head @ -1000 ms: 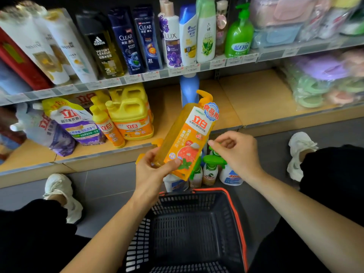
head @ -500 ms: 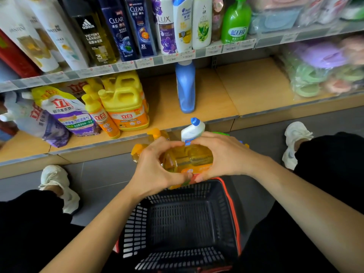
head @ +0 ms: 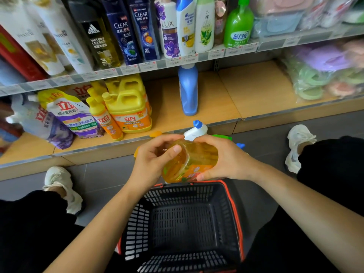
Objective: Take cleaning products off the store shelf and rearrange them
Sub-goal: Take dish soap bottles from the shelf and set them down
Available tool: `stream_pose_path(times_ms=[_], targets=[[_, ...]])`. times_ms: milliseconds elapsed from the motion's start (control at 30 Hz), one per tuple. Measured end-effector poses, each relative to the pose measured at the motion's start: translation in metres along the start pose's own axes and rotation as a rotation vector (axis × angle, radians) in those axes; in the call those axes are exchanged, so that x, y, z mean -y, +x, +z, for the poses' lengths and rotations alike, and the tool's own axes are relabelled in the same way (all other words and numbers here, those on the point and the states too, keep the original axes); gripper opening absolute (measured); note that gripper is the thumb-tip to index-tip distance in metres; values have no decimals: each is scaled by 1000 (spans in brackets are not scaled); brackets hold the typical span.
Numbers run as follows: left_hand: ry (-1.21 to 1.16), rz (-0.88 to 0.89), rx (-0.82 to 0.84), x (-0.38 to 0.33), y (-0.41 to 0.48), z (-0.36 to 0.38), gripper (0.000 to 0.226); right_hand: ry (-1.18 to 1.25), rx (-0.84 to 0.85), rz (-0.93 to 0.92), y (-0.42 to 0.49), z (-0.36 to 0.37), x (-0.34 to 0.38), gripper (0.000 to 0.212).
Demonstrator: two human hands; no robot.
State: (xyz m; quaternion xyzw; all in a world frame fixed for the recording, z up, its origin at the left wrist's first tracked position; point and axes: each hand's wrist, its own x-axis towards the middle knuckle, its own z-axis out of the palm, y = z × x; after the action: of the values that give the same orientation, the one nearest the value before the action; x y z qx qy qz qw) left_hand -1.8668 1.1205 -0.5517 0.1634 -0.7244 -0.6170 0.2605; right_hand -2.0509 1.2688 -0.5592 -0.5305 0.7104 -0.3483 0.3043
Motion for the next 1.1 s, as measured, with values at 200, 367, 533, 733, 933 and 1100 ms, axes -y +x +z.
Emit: stream_pose_path(times_ms=[200, 367, 533, 733, 933, 1100], targets=[[247, 139, 73, -3, -17, 0, 47, 79, -80, 17, 4, 6, 3, 90], [475, 288, 73, -5, -27, 6, 46, 96, -169, 9, 7, 8, 6, 86], [482, 358, 3, -5, -28, 6, 39, 60, -225, 10, 8, 12, 5, 84], [474, 308, -70, -7, -24, 0, 21, 31, -261, -8, 7, 19, 2, 78], [346, 80, -238, -5, -16, -7, 26, 46, -277, -71, 4, 24, 5, 75], [174, -63, -180, -4, -12, -13, 34, 26, -237, -81, 3, 26, 3, 78]])
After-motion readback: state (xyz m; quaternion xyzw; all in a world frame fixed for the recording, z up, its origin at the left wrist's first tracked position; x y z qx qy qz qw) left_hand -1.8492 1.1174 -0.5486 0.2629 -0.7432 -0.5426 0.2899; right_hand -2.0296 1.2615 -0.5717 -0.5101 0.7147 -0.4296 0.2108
